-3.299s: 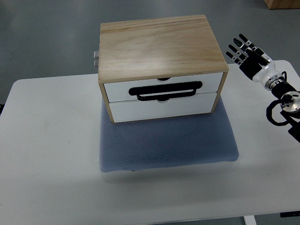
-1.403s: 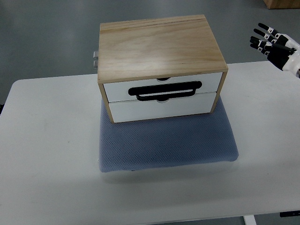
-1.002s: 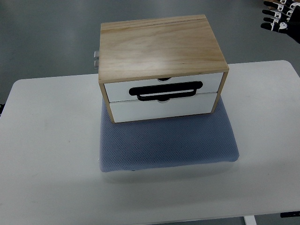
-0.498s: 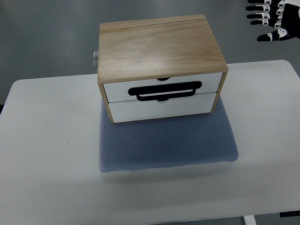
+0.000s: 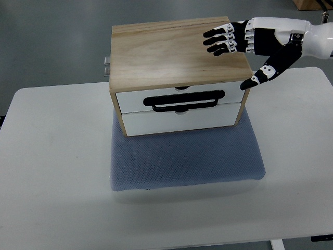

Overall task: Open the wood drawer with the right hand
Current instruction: 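Swing the right hand over the chest toward the upper drawer handle, then hook the right hand fingers behind the upper drawer's black handle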

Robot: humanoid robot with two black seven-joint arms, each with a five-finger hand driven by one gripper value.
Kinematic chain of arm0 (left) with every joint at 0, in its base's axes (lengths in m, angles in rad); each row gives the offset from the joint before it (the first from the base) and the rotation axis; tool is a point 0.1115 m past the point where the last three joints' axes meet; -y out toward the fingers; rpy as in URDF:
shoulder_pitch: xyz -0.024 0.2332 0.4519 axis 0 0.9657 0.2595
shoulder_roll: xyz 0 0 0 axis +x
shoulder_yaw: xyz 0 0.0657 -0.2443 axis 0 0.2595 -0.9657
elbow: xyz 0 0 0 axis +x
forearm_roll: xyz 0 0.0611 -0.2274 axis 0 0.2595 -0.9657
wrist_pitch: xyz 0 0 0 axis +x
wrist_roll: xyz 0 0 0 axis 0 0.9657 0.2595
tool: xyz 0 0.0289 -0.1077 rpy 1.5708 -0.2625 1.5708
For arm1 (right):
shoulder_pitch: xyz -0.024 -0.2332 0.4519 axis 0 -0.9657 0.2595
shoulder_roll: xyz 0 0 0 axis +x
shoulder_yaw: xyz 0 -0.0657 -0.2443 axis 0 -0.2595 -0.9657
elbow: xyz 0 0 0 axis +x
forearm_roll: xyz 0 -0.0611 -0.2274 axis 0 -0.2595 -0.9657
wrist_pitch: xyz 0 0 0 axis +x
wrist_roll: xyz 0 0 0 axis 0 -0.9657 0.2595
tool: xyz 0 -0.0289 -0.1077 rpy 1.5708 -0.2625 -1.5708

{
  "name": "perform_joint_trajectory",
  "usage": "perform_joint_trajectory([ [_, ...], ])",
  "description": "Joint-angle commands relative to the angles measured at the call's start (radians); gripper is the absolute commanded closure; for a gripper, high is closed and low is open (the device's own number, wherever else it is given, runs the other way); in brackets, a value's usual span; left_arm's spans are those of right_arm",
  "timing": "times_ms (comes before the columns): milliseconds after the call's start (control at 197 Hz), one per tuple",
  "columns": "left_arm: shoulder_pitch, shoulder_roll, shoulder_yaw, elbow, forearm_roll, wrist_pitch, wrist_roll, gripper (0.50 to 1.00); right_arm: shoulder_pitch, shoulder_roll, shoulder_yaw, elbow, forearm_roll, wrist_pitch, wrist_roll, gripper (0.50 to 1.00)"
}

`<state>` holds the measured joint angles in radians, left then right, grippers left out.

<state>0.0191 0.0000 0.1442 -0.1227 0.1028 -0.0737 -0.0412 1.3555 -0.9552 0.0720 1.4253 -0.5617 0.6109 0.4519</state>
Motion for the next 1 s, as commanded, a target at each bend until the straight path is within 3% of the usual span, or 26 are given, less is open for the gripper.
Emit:
perform_joint_trajectory([
  [0,-0.001,0.000,0.000,0.000,0.000,0.000,0.000,0.500,0.001,0.044,0.000,0.032,-0.056,0.000,-0.001,0.556],
  [275,-0.001,0.000,0.000,0.000,0.000,0.000,0.000,0.500,-0.019,0.162,-0.014,0.010,-0.159,0.000,-0.044,0.556],
  [559,-0.001,0.000,0.000,0.000,0.000,0.000,0.000,0.500,-0.052,0.246,-0.017,-0.105,-0.213,0.000,-0.047,0.556],
  [996,-0.001,0.000,0.000,0.000,0.000,0.000,0.000,0.500,-0.053,0.277,-0.051,-0.180,-0.234,0.000,-0.047,0.556],
])
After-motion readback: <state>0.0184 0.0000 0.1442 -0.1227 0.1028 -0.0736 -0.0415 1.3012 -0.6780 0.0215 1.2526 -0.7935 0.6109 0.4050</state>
